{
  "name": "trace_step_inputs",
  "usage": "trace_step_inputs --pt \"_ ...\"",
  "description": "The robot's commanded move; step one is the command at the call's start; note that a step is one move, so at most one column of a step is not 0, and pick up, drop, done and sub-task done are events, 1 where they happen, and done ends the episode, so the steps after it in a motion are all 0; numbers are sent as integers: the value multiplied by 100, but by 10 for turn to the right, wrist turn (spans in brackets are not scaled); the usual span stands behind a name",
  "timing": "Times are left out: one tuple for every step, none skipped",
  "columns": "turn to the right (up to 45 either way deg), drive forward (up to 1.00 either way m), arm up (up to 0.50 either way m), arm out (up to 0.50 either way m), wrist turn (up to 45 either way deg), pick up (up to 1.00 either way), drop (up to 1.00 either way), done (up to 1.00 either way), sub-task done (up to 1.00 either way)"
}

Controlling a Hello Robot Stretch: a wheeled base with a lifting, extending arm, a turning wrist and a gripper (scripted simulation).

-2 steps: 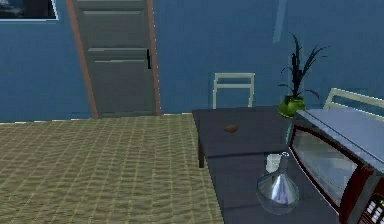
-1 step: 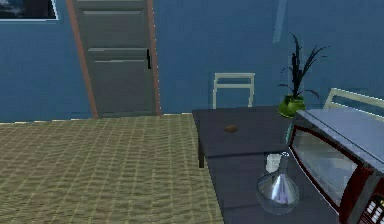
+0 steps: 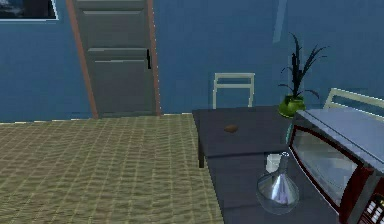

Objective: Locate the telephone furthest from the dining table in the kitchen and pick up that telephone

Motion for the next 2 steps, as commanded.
trace_step_inputs --pt "0 0 0 0 0 100 0 0 0" --pt "0 0 10 0 0 0 0 0 0"
